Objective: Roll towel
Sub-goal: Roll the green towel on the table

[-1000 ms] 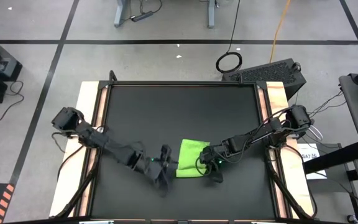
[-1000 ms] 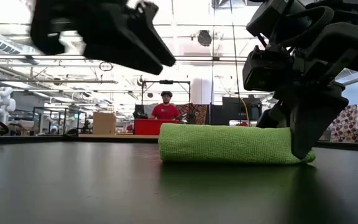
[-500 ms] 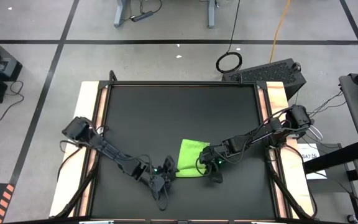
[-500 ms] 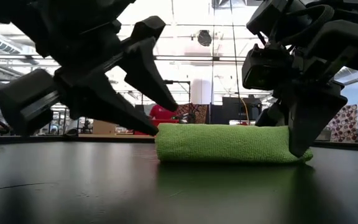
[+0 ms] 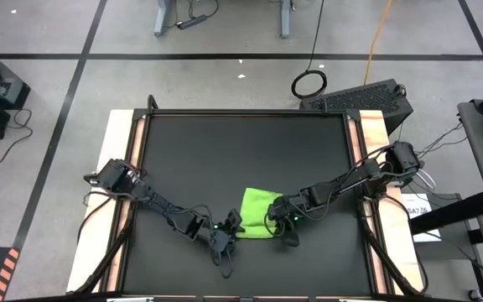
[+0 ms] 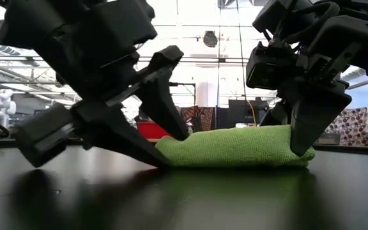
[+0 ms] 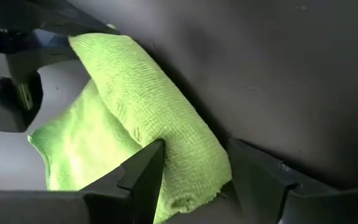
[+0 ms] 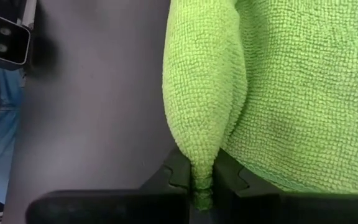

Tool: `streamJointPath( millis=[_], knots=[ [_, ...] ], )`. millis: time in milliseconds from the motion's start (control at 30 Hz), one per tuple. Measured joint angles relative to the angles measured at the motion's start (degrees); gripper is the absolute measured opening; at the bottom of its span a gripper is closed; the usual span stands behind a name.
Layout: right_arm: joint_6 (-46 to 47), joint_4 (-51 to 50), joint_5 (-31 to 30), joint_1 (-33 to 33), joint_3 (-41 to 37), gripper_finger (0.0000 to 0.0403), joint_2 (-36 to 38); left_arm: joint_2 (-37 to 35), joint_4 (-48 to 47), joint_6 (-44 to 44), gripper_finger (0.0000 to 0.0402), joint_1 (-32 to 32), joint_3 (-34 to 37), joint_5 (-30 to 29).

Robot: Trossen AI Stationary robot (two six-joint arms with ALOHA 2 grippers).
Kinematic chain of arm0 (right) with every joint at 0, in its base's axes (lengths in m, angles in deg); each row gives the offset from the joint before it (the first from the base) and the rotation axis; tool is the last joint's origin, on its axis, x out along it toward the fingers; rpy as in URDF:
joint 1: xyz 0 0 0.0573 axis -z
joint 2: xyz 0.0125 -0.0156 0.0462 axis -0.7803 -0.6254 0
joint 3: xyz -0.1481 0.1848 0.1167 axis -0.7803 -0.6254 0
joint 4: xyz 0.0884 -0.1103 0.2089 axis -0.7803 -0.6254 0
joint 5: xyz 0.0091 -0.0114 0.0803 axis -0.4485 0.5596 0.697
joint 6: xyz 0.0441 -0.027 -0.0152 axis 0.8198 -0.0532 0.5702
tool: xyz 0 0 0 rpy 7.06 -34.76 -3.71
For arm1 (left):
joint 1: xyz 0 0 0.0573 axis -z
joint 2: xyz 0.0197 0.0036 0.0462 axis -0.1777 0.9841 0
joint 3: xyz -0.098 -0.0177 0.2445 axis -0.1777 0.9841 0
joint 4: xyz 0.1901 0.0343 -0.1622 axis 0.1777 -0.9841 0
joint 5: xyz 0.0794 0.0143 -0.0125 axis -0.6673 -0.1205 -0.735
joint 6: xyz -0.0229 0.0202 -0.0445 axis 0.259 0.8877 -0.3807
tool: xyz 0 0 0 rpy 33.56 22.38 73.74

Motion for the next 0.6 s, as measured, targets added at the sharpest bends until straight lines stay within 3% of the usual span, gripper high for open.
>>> streamJointPath(
  millis=[267,600],
  knots=[
    [0.6,0.3,0.6,0.0,0.0,0.0015,0.0,1.4,5.1,-2.0,0.0174,-3.6,0.0,1.0],
    [2.2,0.0,2.6,-0.4,0.0,0.0031,0.7,1.4,3.4,-3.8,0.0035,-9.2,0.0,12.7]
  ],
)
